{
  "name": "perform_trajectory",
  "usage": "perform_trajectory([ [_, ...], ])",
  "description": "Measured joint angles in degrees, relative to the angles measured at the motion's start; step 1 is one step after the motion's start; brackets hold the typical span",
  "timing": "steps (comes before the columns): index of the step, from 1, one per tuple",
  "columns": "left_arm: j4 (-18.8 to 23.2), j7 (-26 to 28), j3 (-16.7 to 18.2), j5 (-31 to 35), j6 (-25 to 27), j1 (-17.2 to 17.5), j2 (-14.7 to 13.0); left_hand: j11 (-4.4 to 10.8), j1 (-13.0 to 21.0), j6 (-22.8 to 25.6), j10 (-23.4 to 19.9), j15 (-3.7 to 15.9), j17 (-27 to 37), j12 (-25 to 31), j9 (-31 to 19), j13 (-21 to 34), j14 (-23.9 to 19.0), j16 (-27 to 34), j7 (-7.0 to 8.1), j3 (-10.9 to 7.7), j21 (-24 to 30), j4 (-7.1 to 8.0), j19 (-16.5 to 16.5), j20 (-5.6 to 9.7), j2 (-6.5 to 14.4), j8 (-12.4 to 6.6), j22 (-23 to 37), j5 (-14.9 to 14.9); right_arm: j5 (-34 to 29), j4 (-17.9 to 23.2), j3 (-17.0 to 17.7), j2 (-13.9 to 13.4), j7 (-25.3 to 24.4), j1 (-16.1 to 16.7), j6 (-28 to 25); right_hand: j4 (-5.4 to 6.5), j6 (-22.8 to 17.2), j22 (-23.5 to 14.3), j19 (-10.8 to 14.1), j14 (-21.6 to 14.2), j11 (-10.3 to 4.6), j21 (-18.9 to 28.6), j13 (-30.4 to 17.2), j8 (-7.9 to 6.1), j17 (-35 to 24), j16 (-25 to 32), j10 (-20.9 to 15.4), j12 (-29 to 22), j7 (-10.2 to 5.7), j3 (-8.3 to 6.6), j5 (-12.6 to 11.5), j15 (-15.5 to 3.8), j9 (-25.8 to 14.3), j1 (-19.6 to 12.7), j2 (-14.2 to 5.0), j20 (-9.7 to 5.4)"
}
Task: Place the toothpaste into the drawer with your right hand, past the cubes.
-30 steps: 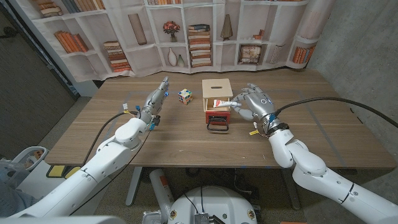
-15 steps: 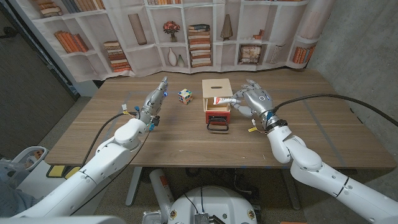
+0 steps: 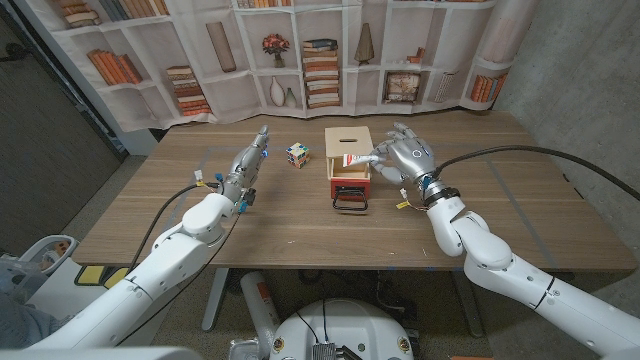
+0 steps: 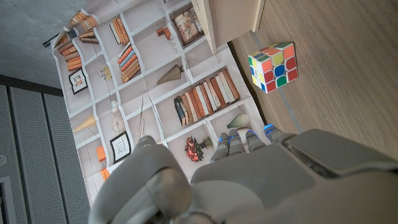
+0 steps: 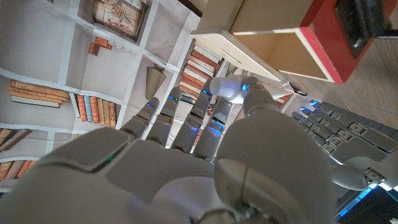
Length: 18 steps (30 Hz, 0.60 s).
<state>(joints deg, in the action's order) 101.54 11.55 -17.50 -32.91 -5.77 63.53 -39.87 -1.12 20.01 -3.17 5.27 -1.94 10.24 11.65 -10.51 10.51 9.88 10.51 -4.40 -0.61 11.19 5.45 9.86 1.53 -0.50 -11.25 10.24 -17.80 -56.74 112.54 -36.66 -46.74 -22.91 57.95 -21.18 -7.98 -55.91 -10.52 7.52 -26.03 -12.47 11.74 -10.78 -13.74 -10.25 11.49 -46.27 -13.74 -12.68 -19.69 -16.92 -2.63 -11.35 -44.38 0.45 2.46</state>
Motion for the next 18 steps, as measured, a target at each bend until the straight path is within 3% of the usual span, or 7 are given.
perform_trajectory([
  [10, 0.2, 0.1, 0.2, -0.1, -0.4, 0.4, -0.1, 0.00, 0.3, 0.0, 0.0, 0.00, 0.0, 0.0, 0.0, 0.0, 0.0, 0.0, 0.00, 0.00, 0.0, 0.00, 0.0, 0.00, 0.3, 0.00, 0.0, 0.2, -0.7, -1.0, -1.0, 0.0, 0.8, -1.7, -0.3, 0.00, -0.2, 0.0, 0.2, -0.1, 0.00, 0.0, 0.0, 0.15, 0.0, 0.0, 0.0, 0.0, -0.21, 0.00, 0.0, 0.08, 0.0, 0.0, 0.00, -0.22],
  [18, 0.5, 0.0, 0.7, -0.4, -0.7, 1.3, -0.4, 0.00, 0.3, 0.0, 0.0, 0.00, 0.0, 0.0, 0.0, 0.0, 0.0, 0.0, 0.00, 0.16, 0.0, 0.17, 0.0, 0.00, 0.3, 0.00, 0.0, 0.2, -4.7, -2.3, -2.4, 0.1, 2.7, -3.0, -1.3, 0.00, -0.2, 0.0, 0.2, -0.3, 0.00, 0.0, 0.0, -0.07, 0.0, 0.0, 0.0, 0.2, -0.21, 0.00, 0.0, -0.13, 0.0, 0.0, 0.00, -0.22],
])
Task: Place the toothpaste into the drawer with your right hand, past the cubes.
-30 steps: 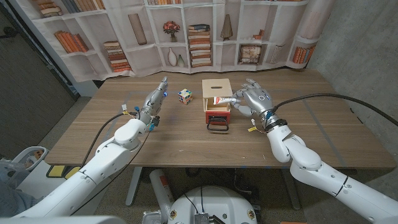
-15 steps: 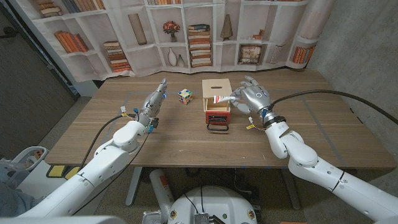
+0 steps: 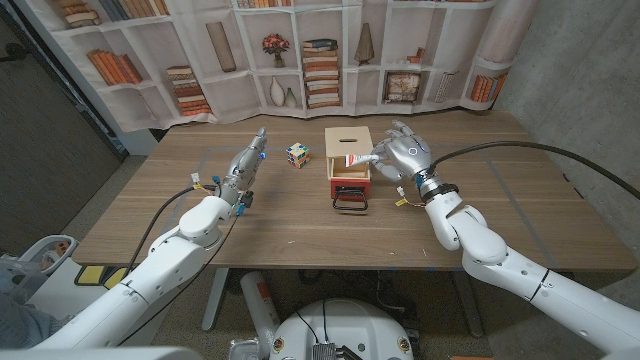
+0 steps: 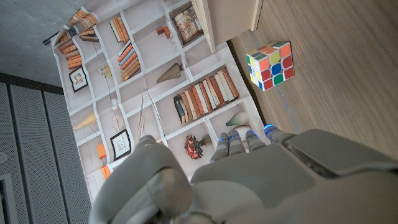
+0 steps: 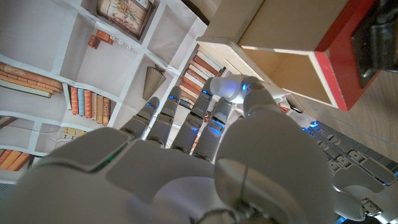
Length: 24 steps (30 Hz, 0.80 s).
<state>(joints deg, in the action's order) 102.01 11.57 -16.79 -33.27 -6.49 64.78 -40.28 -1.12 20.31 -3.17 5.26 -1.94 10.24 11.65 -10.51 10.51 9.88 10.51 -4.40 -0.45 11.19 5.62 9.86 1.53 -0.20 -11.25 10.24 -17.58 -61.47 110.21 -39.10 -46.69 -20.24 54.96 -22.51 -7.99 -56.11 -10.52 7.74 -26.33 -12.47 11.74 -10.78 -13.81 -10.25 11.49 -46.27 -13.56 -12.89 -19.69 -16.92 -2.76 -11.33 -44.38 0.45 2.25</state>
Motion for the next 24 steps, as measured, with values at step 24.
perform_trajectory([
  [24, -3.0, -2.2, -0.5, -0.9, -0.9, -1.3, 0.7, 0.00, 0.0, 0.0, 0.0, 0.00, 0.0, 0.0, 0.0, 0.0, 0.0, 0.0, 0.00, 0.23, 0.0, -0.23, 0.0, 0.00, 0.0, 0.00, 0.0, 0.0, -7.2, -1.4, -2.9, 0.2, 2.3, -1.4, -0.9, 0.17, 0.0, 0.0, 0.2, -0.3, 0.00, 0.0, 0.0, 0.07, 0.0, 0.0, -0.6, 0.3, 0.01, -0.17, 0.4, 0.30, 0.0, -0.3, -0.31, -0.21],
])
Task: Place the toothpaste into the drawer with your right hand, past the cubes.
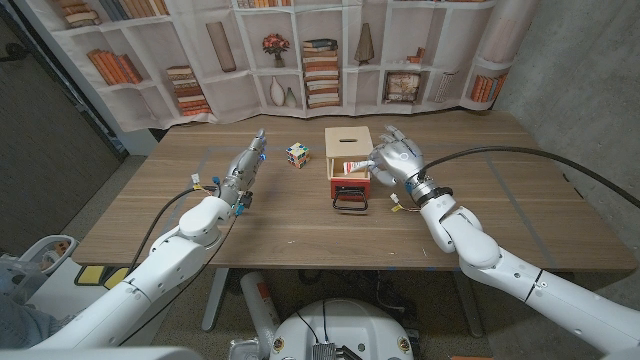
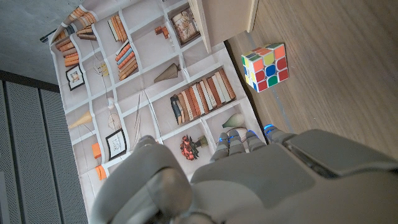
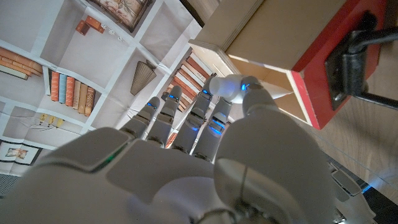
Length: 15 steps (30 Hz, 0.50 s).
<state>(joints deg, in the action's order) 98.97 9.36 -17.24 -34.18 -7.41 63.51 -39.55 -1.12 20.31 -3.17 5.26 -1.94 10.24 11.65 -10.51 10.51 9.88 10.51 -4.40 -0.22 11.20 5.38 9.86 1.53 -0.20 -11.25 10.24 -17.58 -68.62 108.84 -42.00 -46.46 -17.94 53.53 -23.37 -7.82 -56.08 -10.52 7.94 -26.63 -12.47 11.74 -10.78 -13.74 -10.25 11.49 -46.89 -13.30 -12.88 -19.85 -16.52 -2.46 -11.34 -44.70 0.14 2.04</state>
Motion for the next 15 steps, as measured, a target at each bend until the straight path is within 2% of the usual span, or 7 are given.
perform_trajectory([
  [15, -1.2, -0.3, -0.1, -0.3, -0.8, 0.0, 0.3, 0.00, 0.2, 0.0, 0.0, 0.00, 0.0, 0.0, 0.0, 0.0, 0.0, 0.0, 0.00, 0.00, 0.0, 0.00, 0.0, 0.00, 0.2, 0.00, 0.0, 0.0, -2.6, -0.6, -1.0, 0.6, 1.4, -0.9, 0.7, -0.01, 0.0, 0.0, 0.0, -0.3, 0.00, 0.0, 0.0, -0.07, 0.0, 0.0, 0.0, 0.0, 0.00, 0.00, 0.0, -0.31, 0.0, 0.0, 0.01, 0.00],
])
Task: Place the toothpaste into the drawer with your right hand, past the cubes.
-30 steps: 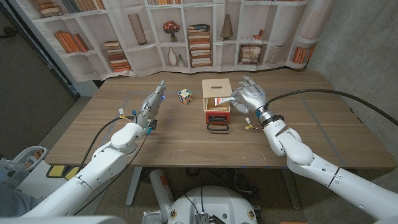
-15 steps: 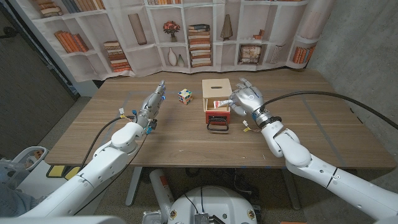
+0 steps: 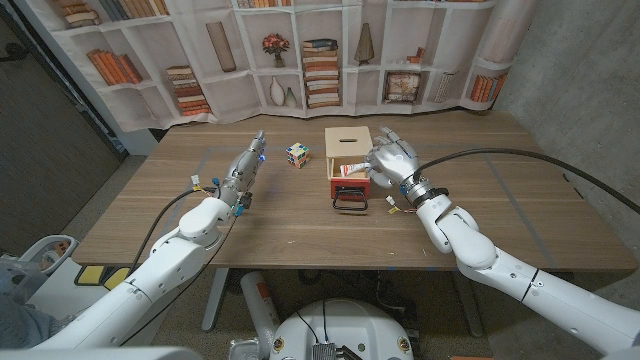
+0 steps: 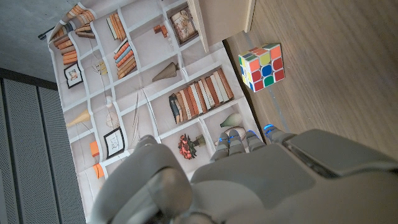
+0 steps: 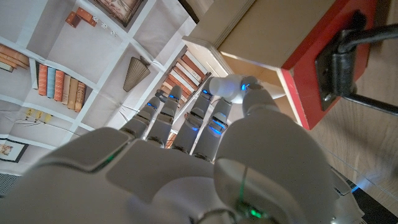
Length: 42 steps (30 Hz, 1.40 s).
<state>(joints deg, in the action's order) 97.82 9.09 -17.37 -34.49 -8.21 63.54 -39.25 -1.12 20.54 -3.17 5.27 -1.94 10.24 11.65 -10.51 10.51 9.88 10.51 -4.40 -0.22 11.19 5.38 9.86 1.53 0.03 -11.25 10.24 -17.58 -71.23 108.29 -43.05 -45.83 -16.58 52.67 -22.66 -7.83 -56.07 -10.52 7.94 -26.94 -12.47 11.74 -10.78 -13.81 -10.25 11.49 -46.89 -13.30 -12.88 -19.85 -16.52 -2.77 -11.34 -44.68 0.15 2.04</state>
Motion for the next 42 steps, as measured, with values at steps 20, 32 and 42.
perform_trajectory([
  [20, -0.5, 0.0, 0.2, -0.3, -0.4, 0.6, 0.0, 0.00, 0.0, 0.0, 0.0, 0.00, 0.0, 0.0, 0.0, 0.0, 0.0, 0.0, 0.00, 0.41, 0.0, 0.05, 0.1, -0.11, 0.0, 0.00, 0.0, 0.0, -1.1, -1.0, -0.9, 0.9, 0.9, -1.2, 0.8, 0.17, 10.5, 0.0, 0.0, 1.4, 0.27, 0.0, 0.0, 3.66, 0.0, -0.5, 7.5, 2.7, 0.07, 0.16, 0.4, 0.31, 0.0, 0.5, 0.52, 1.25],
  [32, -1.4, -0.6, -0.4, -0.3, 0.1, -0.5, 0.3, 0.00, 0.0, 0.0, 0.0, 0.00, 0.0, 0.0, 0.0, 0.0, 0.0, 0.0, 0.00, 0.41, 0.0, 0.05, 0.1, -0.11, 0.0, 0.00, 0.0, 0.0, -1.1, -0.8, -0.9, 0.8, 0.9, -1.1, 0.9, 0.17, 17.0, 0.0, -0.3, 2.4, 0.29, 0.0, -0.1, 3.85, -0.3, -0.9, 10.4, 2.7, 0.36, 0.16, 0.4, 0.16, 0.0, 0.9, 0.88, 2.18],
  [42, -1.9, -0.7, -0.8, -0.3, 0.3, -1.1, 0.5, 0.00, 0.2, 0.0, 0.0, 0.00, 0.0, 0.0, 0.0, 0.0, 0.0, 0.0, 0.00, 0.56, 0.0, -0.10, 0.1, -0.11, 0.2, 0.00, 0.0, 0.0, -0.4, -0.2, -0.3, 0.7, 0.5, -0.6, 0.9, 0.58, 22.3, 0.0, 0.0, 3.5, 0.47, 0.0, -0.3, 3.84, -0.3, -0.9, 12.9, 2.7, 0.29, 0.58, 0.4, 0.21, 0.0, 2.0, 1.98, 3.32],
])
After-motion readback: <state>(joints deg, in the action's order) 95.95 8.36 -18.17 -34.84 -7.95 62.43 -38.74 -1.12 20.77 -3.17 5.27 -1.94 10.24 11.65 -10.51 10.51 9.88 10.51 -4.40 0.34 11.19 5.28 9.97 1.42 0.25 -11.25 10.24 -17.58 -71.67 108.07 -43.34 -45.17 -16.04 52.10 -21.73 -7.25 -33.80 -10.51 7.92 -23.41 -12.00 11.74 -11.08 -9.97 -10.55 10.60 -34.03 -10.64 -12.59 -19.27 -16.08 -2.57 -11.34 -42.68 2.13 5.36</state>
